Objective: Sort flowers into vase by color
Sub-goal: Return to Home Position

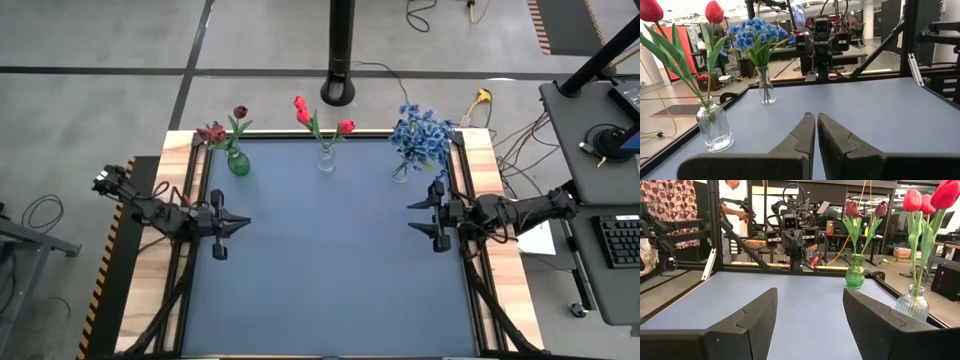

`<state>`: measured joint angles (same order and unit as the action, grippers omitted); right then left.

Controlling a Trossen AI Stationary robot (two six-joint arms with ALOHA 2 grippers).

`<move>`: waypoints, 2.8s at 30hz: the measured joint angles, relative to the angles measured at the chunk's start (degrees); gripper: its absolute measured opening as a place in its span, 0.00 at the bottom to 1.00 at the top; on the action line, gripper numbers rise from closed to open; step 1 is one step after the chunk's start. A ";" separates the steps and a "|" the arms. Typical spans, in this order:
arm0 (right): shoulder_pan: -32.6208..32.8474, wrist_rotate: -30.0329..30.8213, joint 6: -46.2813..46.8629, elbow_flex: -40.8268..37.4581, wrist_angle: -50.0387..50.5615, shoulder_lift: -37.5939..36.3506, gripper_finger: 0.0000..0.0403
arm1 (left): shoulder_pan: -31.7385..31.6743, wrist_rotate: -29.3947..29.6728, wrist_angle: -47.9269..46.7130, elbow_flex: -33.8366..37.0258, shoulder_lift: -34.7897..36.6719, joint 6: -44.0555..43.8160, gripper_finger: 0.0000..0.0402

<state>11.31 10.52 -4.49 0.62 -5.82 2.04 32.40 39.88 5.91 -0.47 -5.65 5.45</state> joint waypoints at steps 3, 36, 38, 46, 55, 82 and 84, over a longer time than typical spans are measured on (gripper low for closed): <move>0.02 0.02 0.00 0.00 0.02 0.00 0.54 | 0.00 0.00 -0.02 0.00 -0.43 0.00 0.02; 0.02 0.00 -0.02 -0.02 0.04 0.02 0.54 | 0.00 0.02 -0.01 0.02 -4.69 0.00 0.02; 0.02 0.01 -0.02 -0.02 0.04 0.02 0.54 | 0.00 0.02 -0.02 0.02 -4.95 0.00 0.02; 0.02 0.00 -0.02 -0.02 0.04 0.02 0.54 | 0.00 0.02 0.00 0.02 -5.74 0.00 0.02; 0.02 0.02 -0.02 -0.02 0.04 0.02 0.54 | 0.02 0.02 -0.01 0.02 -5.95 0.00 0.02; 0.02 0.01 -0.02 -0.02 0.02 0.02 0.54 | 0.00 0.02 -0.01 0.02 -6.01 0.00 0.02; 0.02 0.00 -0.02 -0.02 0.04 0.02 0.54 | 0.01 0.02 0.00 0.02 -6.01 0.00 0.02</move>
<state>11.33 10.53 -4.51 0.60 -5.79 2.07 32.41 39.90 5.91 -0.45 -11.66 5.45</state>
